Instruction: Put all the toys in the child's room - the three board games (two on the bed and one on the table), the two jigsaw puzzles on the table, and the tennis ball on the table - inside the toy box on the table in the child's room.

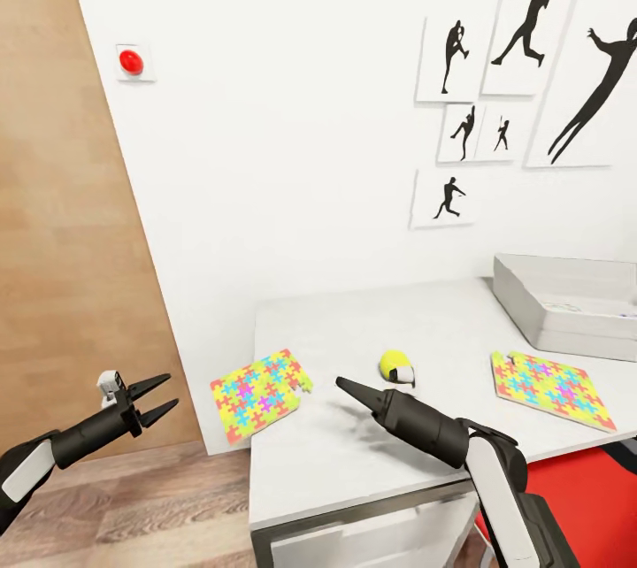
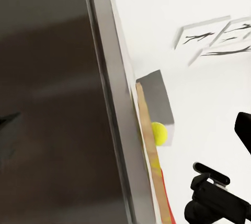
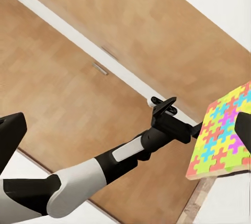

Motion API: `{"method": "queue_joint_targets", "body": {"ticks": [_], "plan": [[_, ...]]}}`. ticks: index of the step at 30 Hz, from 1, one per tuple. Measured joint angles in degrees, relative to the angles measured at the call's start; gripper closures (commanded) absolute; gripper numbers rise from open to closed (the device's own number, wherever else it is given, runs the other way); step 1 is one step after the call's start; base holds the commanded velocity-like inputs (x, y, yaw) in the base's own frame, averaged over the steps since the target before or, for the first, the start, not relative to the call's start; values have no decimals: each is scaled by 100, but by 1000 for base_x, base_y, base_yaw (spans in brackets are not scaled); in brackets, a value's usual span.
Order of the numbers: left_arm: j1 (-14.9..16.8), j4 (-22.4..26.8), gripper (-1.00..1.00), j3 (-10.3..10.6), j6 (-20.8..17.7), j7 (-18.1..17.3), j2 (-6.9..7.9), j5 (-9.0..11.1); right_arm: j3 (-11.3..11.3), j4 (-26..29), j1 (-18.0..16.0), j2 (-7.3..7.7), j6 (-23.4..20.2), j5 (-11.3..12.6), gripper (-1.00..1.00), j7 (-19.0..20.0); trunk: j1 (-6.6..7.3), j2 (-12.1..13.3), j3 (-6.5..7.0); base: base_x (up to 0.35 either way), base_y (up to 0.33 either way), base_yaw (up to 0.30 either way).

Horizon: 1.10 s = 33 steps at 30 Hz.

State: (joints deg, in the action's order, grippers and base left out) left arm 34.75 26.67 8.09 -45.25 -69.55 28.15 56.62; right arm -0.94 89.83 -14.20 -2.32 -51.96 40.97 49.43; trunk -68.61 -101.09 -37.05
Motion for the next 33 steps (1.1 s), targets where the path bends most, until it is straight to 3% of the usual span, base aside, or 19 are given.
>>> {"method": "queue_joint_targets", "body": {"ticks": [8,24,29,33], "plan": [[0,0,-100,0,0,0,0,0,5,0,0,1,7,3,-100,0,0,0,0,0,-171,0],[0,0,-100,2,8,0,-4,-6,67,6,-7,-14,-103,-13,-100,-38,0,0,0,0,-11,0],[0,0,-100,1,9,0,-1,-6,250,7,-120,-17,-591,-4,-100,-418,0,0,0,0,0,0],[0,0,-100,0,9,0,0,-6,281,9,-169,-14,-691,6,-100,-586,0,0,0,0,0,0]]}}
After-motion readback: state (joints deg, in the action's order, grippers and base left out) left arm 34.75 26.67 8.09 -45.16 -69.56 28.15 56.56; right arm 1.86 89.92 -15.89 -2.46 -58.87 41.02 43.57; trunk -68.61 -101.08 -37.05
